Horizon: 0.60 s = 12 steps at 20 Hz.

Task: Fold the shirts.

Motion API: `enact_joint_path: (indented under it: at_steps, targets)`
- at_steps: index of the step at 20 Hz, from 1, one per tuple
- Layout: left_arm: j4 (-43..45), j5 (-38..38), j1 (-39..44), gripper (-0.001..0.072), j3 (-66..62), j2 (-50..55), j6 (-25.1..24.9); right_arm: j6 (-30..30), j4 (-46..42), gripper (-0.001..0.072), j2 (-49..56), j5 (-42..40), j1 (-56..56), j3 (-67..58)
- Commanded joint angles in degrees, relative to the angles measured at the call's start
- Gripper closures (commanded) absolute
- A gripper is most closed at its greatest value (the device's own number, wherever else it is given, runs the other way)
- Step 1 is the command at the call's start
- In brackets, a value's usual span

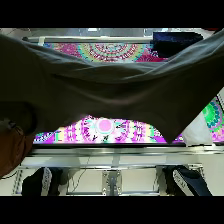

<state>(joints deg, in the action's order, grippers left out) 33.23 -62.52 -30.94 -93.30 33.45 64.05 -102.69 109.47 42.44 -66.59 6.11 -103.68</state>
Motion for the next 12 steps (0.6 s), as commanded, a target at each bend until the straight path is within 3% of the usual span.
enact_joint_path:
  at_steps: [1,5,8,12]
  targets:
    - [11.9,-6.0,12.0,0.0701,-8.7,9.4,5.4,1.1,-7.5,0.07,5.3,-5.2,0.0,-2.4]
    - [15.6,-12.2,17.5,0.0701,-8.7,26.0,6.2,1.6,-6.4,0.0699,20.2,-9.2,-0.1,-2.4]
    - [25.2,-12.1,22.6,0.07,-8.7,39.5,5.4,1.6,-1.2,0.0698,34.4,-11.3,-0.3,-0.9]
    - [37.4,-6.2,26.8,0.0699,-8.7,57.5,5.5,3.5,-1.4,0.0698,52.0,-6.8,-1.1,0.3]
